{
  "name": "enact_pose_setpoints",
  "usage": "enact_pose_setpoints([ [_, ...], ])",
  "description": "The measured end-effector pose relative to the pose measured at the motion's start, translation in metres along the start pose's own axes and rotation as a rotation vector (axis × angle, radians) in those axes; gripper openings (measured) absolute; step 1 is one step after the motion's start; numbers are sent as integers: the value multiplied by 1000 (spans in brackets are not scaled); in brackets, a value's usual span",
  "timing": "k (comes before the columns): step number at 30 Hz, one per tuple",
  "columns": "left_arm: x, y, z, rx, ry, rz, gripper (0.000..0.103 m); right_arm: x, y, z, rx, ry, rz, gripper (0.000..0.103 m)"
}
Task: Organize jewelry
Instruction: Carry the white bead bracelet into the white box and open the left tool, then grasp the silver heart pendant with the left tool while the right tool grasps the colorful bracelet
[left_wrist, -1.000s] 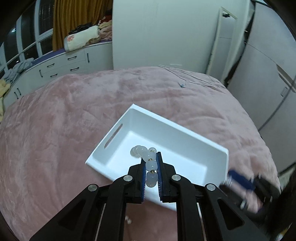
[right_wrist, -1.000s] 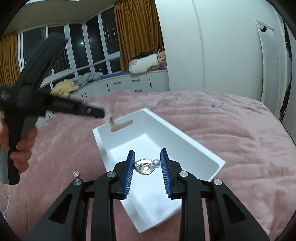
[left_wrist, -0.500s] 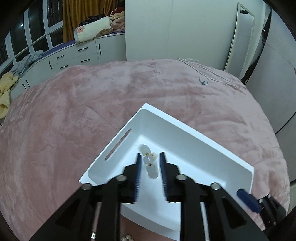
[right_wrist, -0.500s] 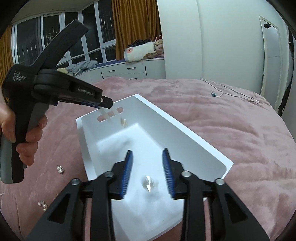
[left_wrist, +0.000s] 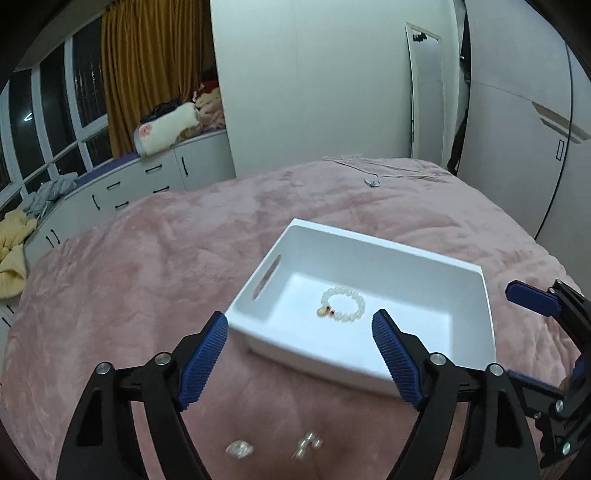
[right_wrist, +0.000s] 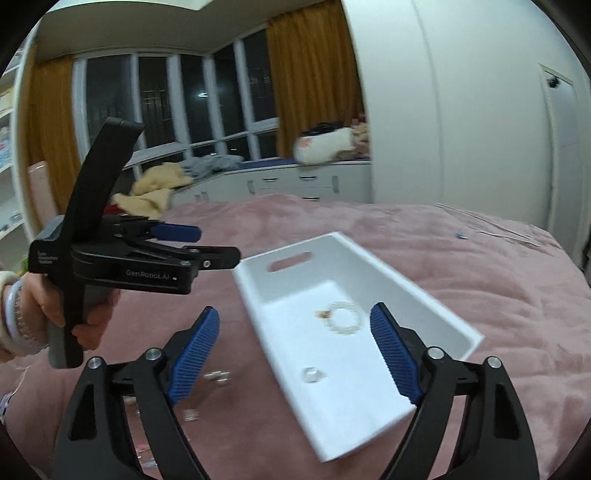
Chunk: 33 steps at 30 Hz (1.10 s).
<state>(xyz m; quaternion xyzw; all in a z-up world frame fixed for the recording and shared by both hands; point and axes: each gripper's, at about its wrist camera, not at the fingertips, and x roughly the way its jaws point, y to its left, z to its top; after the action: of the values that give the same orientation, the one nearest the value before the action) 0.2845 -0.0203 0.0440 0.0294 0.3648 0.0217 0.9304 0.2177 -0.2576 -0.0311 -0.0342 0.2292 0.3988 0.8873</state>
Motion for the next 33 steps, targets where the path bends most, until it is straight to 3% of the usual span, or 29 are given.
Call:
enact_pose_setpoints([
  [4, -27, 26, -9, -54, -11, -5, 90, -6, 27, -2, -61, 28, 41, 85],
  [9, -62, 56, -34, -131, -81, 18, 94, -23, 48, -14, -97, 33, 86, 86],
  [15, -73, 79, -92, -181, -230, -1, 95, -22, 63, -46, -52, 117, 126, 86],
  [18, -57, 89, -118, -173, -163, 24, 95, -17, 67, -60, -1, 150, 145, 86],
  [24, -56, 93, -147, -48, -157, 78, 95, -6, 76, -80, -6, 209, 137, 85],
  [29, -49, 94, -154, -25, -151, 33, 95, 10, 82, -95, -4, 254, 141, 83],
  [33, -30, 92, -162, 27, -106, -26, 95, 29, 95, -111, -41, 336, 162, 67],
])
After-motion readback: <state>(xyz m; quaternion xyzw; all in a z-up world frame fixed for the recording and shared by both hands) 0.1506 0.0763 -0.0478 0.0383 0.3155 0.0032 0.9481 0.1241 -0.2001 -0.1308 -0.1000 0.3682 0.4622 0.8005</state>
